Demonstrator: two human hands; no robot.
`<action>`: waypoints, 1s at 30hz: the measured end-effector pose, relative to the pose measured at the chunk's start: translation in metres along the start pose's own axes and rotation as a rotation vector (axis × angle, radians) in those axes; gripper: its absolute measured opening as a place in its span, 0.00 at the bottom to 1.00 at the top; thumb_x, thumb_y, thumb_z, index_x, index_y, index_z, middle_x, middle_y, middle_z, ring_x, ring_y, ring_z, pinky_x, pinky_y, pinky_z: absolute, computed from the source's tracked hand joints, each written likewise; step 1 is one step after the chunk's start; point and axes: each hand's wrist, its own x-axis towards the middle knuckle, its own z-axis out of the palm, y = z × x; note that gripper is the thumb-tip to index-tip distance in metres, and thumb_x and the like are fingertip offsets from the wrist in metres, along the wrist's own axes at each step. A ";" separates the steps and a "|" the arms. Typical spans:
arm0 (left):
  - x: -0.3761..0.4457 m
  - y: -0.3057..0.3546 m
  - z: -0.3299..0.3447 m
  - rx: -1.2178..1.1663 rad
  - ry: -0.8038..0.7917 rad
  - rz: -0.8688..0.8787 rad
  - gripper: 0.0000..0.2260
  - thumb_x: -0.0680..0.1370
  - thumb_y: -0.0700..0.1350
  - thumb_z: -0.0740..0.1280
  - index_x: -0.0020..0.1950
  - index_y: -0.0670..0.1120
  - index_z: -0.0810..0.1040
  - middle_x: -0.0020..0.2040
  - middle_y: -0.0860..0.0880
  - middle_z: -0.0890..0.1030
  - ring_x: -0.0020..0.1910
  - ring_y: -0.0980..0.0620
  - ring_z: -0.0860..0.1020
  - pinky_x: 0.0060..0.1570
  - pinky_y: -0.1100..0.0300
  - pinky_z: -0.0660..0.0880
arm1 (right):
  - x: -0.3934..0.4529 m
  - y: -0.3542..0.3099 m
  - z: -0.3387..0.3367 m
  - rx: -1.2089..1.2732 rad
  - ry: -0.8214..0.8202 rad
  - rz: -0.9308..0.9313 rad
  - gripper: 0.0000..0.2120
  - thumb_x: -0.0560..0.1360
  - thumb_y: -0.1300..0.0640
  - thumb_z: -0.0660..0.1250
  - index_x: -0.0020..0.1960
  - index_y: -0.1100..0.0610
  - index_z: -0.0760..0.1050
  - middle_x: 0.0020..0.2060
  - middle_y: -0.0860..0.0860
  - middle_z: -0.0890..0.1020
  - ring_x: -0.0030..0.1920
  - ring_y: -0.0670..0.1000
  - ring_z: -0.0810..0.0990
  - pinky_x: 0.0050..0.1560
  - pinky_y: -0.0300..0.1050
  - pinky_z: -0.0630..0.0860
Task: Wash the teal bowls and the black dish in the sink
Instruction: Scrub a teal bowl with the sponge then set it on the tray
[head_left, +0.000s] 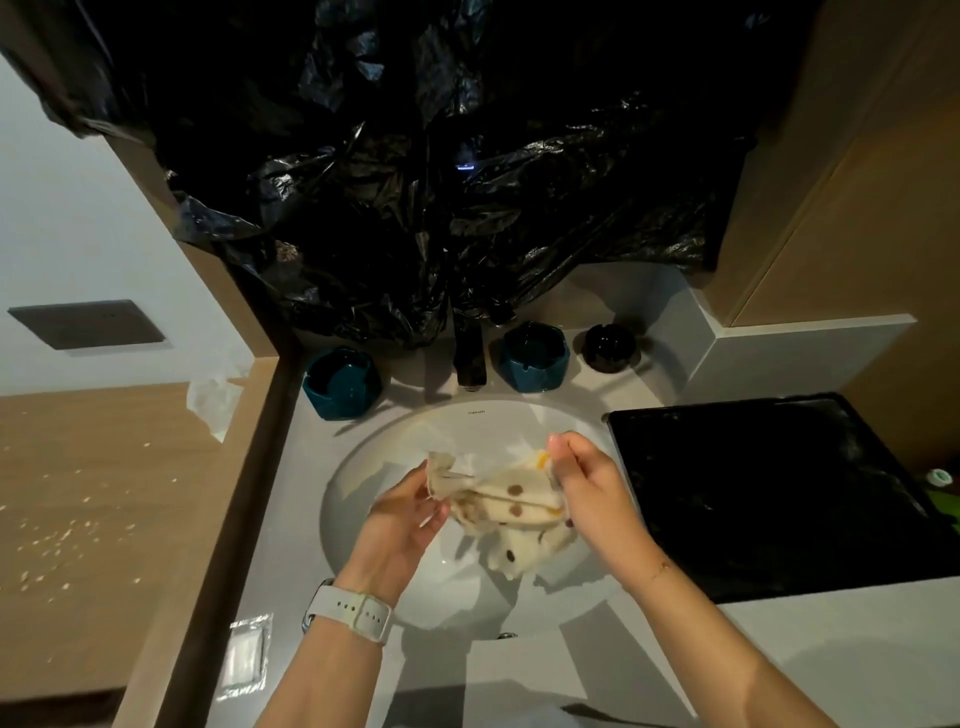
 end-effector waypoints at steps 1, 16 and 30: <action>-0.001 0.003 0.001 -0.004 -0.030 0.016 0.12 0.83 0.39 0.60 0.50 0.43 0.85 0.43 0.47 0.84 0.42 0.50 0.81 0.48 0.59 0.76 | 0.001 0.000 -0.002 -0.019 -0.072 0.040 0.16 0.81 0.49 0.57 0.38 0.56 0.64 0.27 0.44 0.64 0.28 0.43 0.64 0.31 0.33 0.65; 0.036 0.032 0.006 0.348 0.018 0.154 0.11 0.83 0.48 0.62 0.56 0.42 0.77 0.60 0.43 0.80 0.61 0.42 0.78 0.65 0.46 0.73 | 0.039 0.030 0.014 0.254 -0.274 0.380 0.20 0.79 0.42 0.61 0.59 0.56 0.78 0.53 0.51 0.84 0.56 0.51 0.81 0.60 0.44 0.73; 0.188 0.101 -0.096 0.298 0.639 0.020 0.32 0.75 0.57 0.71 0.73 0.46 0.63 0.70 0.39 0.68 0.55 0.36 0.81 0.38 0.48 0.83 | 0.067 0.040 0.039 1.153 -0.178 0.897 0.22 0.79 0.47 0.60 0.61 0.64 0.77 0.57 0.61 0.82 0.54 0.60 0.83 0.53 0.57 0.80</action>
